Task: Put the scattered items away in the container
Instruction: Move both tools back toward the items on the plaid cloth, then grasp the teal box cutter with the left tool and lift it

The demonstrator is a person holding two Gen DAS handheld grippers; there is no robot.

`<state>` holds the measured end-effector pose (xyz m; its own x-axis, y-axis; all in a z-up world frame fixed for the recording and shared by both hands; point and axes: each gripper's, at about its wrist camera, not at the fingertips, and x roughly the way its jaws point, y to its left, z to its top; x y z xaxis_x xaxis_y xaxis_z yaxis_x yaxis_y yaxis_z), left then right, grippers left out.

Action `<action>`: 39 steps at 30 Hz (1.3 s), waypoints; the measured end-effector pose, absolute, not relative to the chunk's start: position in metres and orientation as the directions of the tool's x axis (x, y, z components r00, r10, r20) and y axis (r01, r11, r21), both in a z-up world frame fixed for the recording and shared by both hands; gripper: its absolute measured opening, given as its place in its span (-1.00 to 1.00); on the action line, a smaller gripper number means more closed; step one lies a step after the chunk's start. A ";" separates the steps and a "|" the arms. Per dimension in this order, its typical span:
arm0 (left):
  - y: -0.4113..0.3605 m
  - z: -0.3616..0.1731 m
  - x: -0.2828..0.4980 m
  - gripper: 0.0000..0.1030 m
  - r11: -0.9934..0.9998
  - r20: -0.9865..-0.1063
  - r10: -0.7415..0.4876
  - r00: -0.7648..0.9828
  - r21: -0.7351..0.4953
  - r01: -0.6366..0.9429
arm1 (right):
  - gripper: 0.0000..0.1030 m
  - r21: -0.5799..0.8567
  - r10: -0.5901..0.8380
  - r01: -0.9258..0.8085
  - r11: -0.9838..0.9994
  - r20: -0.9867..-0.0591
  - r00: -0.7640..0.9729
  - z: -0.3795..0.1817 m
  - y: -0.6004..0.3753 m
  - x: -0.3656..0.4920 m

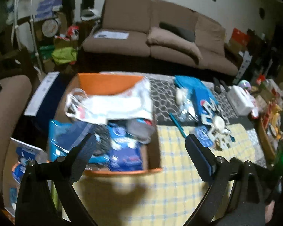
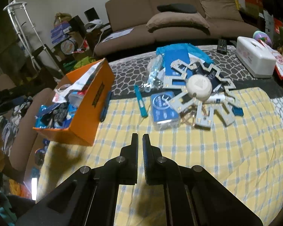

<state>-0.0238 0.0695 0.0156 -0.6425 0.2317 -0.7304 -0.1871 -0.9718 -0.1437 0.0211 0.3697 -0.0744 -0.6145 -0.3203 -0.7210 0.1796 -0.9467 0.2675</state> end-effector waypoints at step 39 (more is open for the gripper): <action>0.294 -0.185 -0.173 -0.21 -0.991 -0.918 0.031 -0.395 0.023 -0.133 | -0.54 0.267 -0.210 -0.008 -0.964 -0.776 -0.595 -0.070 0.456 -0.009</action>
<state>-0.1726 0.2935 -0.1851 -0.3952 0.0314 -0.9180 -0.1332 -0.9908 0.0234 -0.0094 0.4563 -0.0702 -0.5948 -0.2104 -0.7759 -0.0075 -0.9636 0.2671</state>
